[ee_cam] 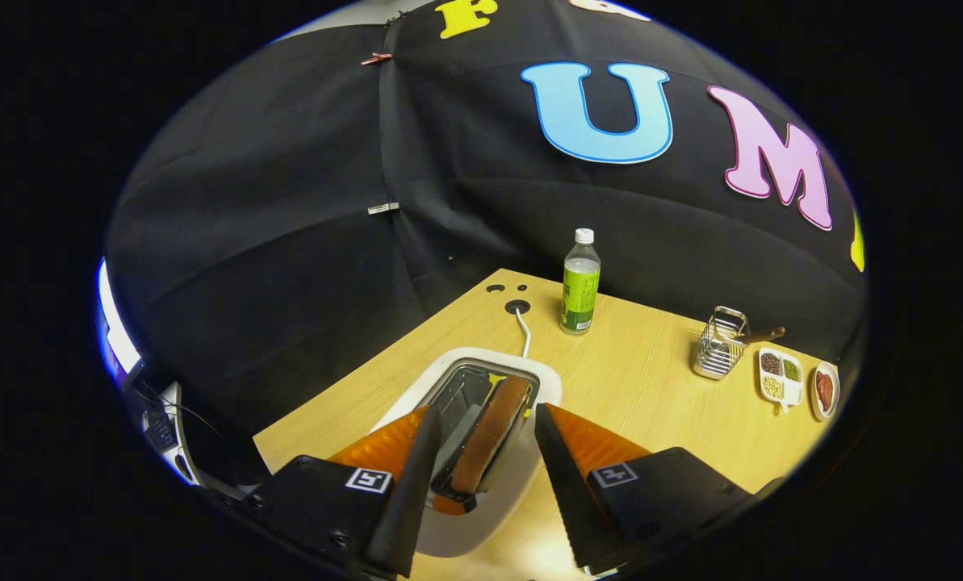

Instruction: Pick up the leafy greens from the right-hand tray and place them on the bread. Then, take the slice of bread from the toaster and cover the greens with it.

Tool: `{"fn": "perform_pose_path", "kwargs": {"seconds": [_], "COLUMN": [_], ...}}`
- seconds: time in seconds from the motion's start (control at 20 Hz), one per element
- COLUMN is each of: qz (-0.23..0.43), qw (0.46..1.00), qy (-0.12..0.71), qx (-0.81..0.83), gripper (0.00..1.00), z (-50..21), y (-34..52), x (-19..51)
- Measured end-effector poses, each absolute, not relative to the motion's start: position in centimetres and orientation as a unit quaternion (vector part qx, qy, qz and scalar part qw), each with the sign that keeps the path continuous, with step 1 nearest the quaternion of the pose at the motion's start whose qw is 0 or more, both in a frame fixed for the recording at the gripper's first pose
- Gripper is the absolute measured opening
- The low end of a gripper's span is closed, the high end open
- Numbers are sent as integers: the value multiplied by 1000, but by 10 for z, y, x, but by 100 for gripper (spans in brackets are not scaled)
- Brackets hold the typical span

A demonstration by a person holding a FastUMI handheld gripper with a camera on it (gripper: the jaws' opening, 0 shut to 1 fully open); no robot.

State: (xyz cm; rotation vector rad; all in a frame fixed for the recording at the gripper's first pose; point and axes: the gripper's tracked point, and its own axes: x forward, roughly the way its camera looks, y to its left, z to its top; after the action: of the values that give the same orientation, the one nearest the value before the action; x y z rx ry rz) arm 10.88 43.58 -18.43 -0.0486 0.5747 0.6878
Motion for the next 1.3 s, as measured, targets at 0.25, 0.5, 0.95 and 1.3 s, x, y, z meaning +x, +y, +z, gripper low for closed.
{"fn": "perform_pose_path", "kwargs": {"seconds": [0.25, 0.5, 0.95, 1.3], "qz": [317, 298, 286, 284], "qw": [900, 897, 890, 899], "qy": [297, 327, 352, 325], "qx": [-29, 2, 49, 74], "gripper": [50, 27, 11, 11], "z": [-200, -201, -176, -126], "y": [434, 435, 426, 396], "x": [108, 107, 110, 115]}}
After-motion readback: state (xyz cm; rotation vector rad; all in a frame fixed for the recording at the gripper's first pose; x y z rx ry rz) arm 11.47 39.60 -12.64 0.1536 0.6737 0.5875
